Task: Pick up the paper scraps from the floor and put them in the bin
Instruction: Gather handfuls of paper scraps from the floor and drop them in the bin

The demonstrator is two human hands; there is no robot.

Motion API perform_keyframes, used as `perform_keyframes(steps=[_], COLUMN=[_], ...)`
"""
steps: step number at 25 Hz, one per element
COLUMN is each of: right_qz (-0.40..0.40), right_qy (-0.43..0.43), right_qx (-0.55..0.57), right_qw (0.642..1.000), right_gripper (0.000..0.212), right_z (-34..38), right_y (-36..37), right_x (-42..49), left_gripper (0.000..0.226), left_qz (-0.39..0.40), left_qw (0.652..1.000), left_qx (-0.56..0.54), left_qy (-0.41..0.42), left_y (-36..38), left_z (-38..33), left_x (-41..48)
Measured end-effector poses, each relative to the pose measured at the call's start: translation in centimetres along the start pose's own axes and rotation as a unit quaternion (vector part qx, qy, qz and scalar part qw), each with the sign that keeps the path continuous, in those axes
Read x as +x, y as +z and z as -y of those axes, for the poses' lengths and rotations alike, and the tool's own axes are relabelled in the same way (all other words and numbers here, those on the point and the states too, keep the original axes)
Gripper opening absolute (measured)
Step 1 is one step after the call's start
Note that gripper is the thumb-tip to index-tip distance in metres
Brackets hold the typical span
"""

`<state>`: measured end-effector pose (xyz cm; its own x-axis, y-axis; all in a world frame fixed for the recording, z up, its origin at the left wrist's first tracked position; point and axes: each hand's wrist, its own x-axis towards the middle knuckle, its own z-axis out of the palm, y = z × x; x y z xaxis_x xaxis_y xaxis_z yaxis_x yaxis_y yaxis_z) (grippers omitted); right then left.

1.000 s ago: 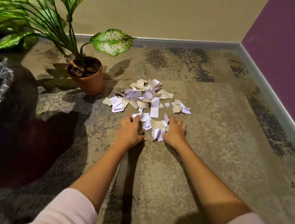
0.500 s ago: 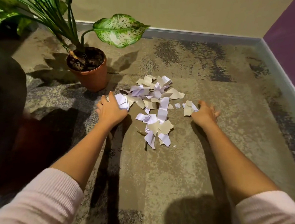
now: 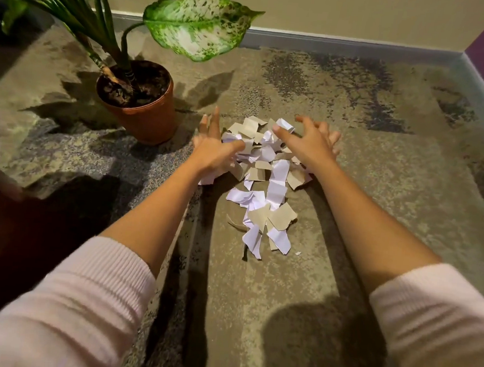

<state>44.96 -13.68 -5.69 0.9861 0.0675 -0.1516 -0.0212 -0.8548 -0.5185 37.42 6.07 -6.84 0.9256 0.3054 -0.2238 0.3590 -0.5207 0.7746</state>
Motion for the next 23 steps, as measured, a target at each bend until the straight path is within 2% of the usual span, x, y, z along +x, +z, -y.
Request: perform_keyframes(steps=[1, 3, 5, 6, 8, 12, 14, 17, 21, 23], right_qz=[0.036, 0.113, 0.178, 0.196, 0.204, 0.182, 0.195, 0.238, 0.256, 0.256], right_qy=[-0.001, -0.010, -0.041, -0.060, -0.065, -0.070, -0.077, -0.071, -0.074, -0.073], right_qx=[-0.012, -0.002, -0.038, -0.075, -0.100, -0.094, -0.106, -0.092, -0.116, -0.113], right_qw=[0.999, 0.994, 0.982, 0.976, 0.972, 0.976, 0.972, 0.964, 0.957, 0.957], right_gripper=[0.086, 0.090, 0.086, 0.085, 0.089, 0.071, 0.071, 0.070, 0.063, 0.062], right_z=[0.7, 2.0, 3.1, 3.4, 4.0, 3.6, 3.1, 2.2, 0.4, -0.4], right_y=[0.1, 0.6, 1.4, 1.8, 2.6, 3.0, 2.5, 1.8, 1.0, 0.6], right_x=[0.9, 2.2, 2.6, 2.4, 1.2, -1.1, -2.2, -4.7, -9.0, -12.0], left_gripper=[0.106, 0.102, 0.090, 0.080, 0.074, 0.095, 0.089, 0.077, 0.095, 0.093], left_qz=[0.019, 0.078, 0.131, 0.139, 0.144, 0.127, 0.110, 0.133, 0.181, 0.192], left_qw=[0.999, 0.986, 0.947, 0.937, 0.941, 0.951, 0.958, 0.951, 0.943, 0.939], left_qx=[0.035, 0.150, 0.295, 0.321, 0.307, 0.279, 0.262, 0.276, 0.276, 0.284], left_qy=[0.001, -0.003, 0.006, 0.008, 0.005, 0.022, 0.023, 0.026, 0.027, 0.035], left_y=[0.3, 1.5, 2.4, 2.6, 2.4, 2.3, 2.2, 2.2, 2.7, 3.1], left_z=[-0.3, -0.6, -0.6, -0.6, -0.2, 0.0, -0.3, -0.6, -0.7, -0.3], left_x=[0.7, 1.7, 2.1, 2.2, 2.5, 0.6, -1.3, -4.1, -8.7, -11.4])
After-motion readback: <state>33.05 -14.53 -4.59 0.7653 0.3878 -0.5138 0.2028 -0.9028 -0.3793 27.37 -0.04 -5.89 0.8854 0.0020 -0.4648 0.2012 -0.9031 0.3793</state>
